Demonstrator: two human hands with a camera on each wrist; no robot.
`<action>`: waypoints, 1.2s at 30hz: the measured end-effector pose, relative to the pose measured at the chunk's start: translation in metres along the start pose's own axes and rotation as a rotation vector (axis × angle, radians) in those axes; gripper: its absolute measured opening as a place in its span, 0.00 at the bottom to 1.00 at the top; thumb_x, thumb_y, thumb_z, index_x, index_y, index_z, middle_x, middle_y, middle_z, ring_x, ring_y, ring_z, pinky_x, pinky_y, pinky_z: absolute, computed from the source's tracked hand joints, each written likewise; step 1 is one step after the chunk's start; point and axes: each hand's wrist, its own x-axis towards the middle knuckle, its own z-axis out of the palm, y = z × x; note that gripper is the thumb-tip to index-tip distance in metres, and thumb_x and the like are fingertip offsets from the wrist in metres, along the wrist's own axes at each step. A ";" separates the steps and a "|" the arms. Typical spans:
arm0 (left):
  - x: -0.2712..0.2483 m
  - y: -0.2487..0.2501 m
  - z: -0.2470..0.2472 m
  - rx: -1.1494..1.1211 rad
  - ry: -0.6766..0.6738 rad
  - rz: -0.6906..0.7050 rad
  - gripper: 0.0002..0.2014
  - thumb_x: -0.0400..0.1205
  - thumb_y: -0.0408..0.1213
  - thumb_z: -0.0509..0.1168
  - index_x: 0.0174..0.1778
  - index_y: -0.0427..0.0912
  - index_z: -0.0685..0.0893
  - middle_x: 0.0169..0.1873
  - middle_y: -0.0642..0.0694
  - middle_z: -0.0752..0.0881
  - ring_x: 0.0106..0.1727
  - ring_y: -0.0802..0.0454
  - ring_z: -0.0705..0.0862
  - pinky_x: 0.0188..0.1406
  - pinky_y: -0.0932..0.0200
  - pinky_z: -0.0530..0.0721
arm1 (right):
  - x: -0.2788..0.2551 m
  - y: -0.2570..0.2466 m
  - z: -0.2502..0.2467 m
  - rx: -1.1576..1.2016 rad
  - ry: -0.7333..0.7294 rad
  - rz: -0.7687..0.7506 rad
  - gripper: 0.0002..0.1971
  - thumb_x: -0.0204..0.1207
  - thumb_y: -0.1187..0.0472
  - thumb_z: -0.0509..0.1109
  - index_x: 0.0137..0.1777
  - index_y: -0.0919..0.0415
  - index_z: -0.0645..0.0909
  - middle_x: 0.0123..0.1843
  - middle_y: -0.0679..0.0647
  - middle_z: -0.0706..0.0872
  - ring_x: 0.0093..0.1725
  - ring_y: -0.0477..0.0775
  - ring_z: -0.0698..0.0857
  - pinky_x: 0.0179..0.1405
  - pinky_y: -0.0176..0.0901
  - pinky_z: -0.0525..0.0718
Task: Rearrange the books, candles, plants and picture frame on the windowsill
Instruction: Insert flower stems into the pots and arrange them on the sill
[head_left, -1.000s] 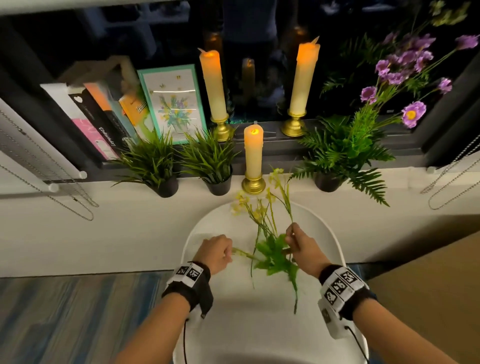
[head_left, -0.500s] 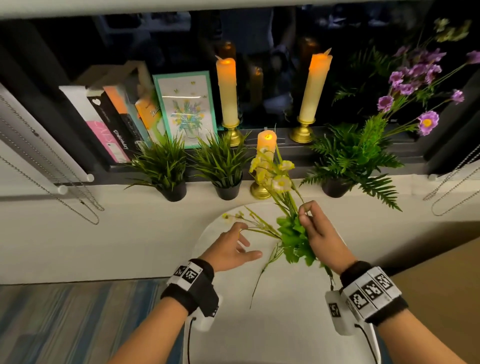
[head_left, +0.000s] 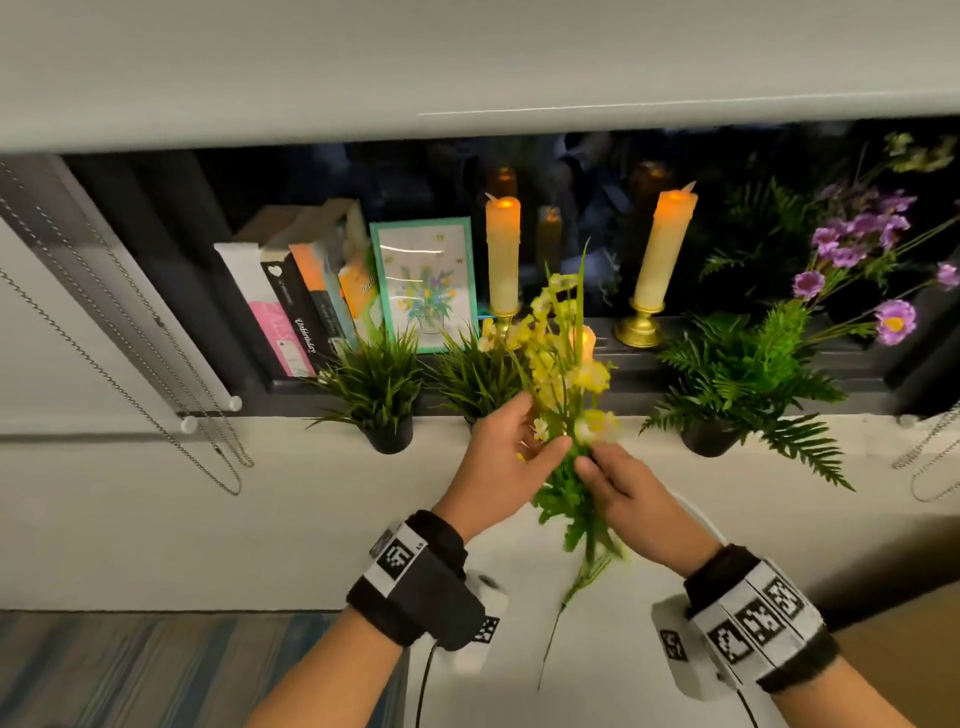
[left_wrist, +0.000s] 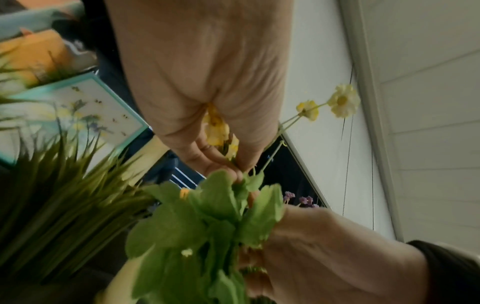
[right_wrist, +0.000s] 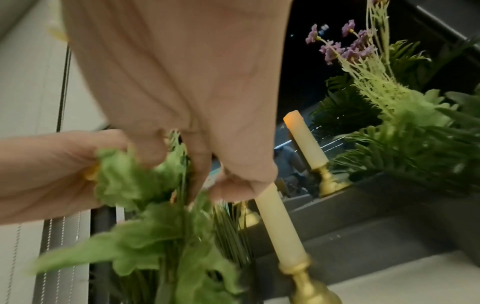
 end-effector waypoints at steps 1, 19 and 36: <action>0.003 0.002 -0.007 0.018 0.001 0.010 0.10 0.78 0.39 0.70 0.54 0.49 0.80 0.42 0.35 0.86 0.40 0.33 0.85 0.39 0.35 0.85 | 0.005 -0.002 -0.002 -0.037 -0.053 0.009 0.07 0.83 0.57 0.63 0.51 0.41 0.76 0.46 0.41 0.76 0.47 0.36 0.77 0.47 0.27 0.73; 0.038 -0.028 -0.071 0.589 0.138 -0.002 0.34 0.74 0.46 0.74 0.74 0.47 0.67 0.69 0.49 0.74 0.68 0.51 0.74 0.67 0.50 0.74 | 0.106 -0.076 -0.037 -0.221 0.222 -0.155 0.05 0.75 0.58 0.74 0.46 0.58 0.83 0.40 0.55 0.86 0.33 0.46 0.83 0.34 0.35 0.79; 0.040 -0.080 -0.043 1.226 0.007 -0.023 0.06 0.63 0.40 0.78 0.32 0.51 0.89 0.42 0.57 0.86 0.48 0.48 0.81 0.42 0.50 0.78 | 0.168 -0.060 0.004 -0.515 0.094 -0.015 0.09 0.75 0.58 0.73 0.47 0.64 0.83 0.39 0.51 0.77 0.39 0.50 0.75 0.33 0.33 0.67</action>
